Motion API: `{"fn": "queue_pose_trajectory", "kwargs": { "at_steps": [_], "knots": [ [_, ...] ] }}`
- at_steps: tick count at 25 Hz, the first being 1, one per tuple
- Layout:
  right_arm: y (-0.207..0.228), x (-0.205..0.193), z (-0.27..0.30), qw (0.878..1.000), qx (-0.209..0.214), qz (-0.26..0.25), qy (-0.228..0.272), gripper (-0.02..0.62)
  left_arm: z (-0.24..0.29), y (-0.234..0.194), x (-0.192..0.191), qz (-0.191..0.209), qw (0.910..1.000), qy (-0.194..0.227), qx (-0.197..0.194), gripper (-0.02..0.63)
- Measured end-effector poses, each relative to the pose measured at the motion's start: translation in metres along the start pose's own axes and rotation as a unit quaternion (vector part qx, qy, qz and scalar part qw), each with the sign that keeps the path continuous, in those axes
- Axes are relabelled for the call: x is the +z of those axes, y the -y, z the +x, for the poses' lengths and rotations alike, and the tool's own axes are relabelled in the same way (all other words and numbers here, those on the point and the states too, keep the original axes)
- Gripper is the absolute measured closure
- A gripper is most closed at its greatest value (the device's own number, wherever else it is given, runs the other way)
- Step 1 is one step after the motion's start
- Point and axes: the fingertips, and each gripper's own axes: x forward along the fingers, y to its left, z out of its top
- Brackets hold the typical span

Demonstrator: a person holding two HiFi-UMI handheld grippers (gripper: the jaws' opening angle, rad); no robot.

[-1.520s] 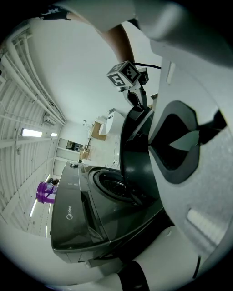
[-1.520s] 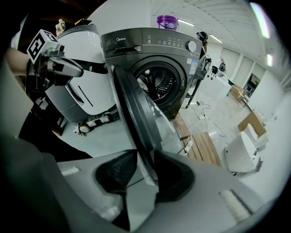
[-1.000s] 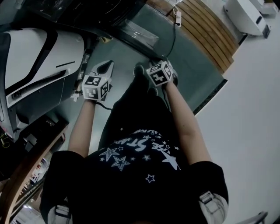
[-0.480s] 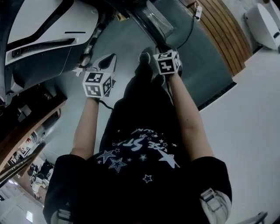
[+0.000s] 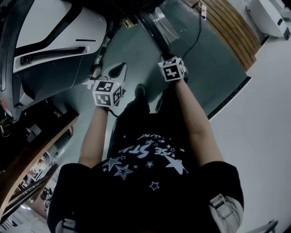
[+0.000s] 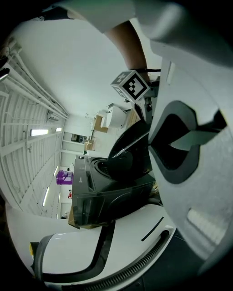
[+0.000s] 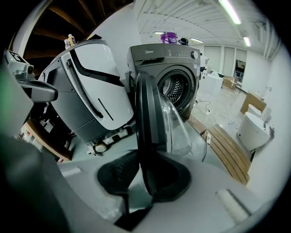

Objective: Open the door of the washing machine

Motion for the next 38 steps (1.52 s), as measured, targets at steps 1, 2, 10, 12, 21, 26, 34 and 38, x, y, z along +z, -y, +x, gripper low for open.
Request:
{"fn": "queue_pose_trajectory", "kwargs": {
  "at_steps": [1, 2, 10, 12, 21, 26, 34, 38],
  "knots": [
    [-0.006, 0.000, 0.002, 1.000, -0.008, 0.009, 0.003, 0.509, -0.004, -0.004, -0.002, 0.005, 0.9999, 0.001, -0.009, 0.595],
    [-0.012, 0.001, 0.003, 1.000, -0.017, 0.015, 0.006, 0.511, -0.008, -0.009, -0.005, 0.010, 0.9998, 0.002, -0.016, 0.595],
    [-0.078, -0.002, 0.011, 0.996, -0.056, 0.069, -0.005, 0.520, -0.044, -0.070, -0.046, -0.008, 0.9994, 0.001, -0.035, 0.595],
    [-0.094, -0.002, 0.013, 0.996, -0.056, 0.076, -0.010, 0.524, -0.051, -0.081, -0.052, -0.006, 0.9991, 0.001, -0.041, 0.595],
    [-0.142, 0.011, 0.026, 0.993, -0.070, 0.092, -0.002, 0.526, -0.070, -0.115, -0.074, -0.003, 0.9988, 0.000, -0.050, 0.595],
    [-0.171, 0.013, 0.040, 0.992, -0.048, 0.112, -0.013, 0.523, -0.079, -0.130, -0.085, -0.014, 0.9989, -0.001, -0.045, 0.595],
    [-0.192, 0.025, 0.056, 0.993, -0.034, 0.110, -0.015, 0.514, -0.094, -0.151, -0.099, -0.040, 0.9991, 0.005, -0.014, 0.595],
    [-0.205, 0.032, 0.059, 0.994, -0.019, 0.104, -0.015, 0.506, -0.102, -0.159, -0.106, -0.051, 0.9987, 0.007, 0.004, 0.595]
  ]
}}
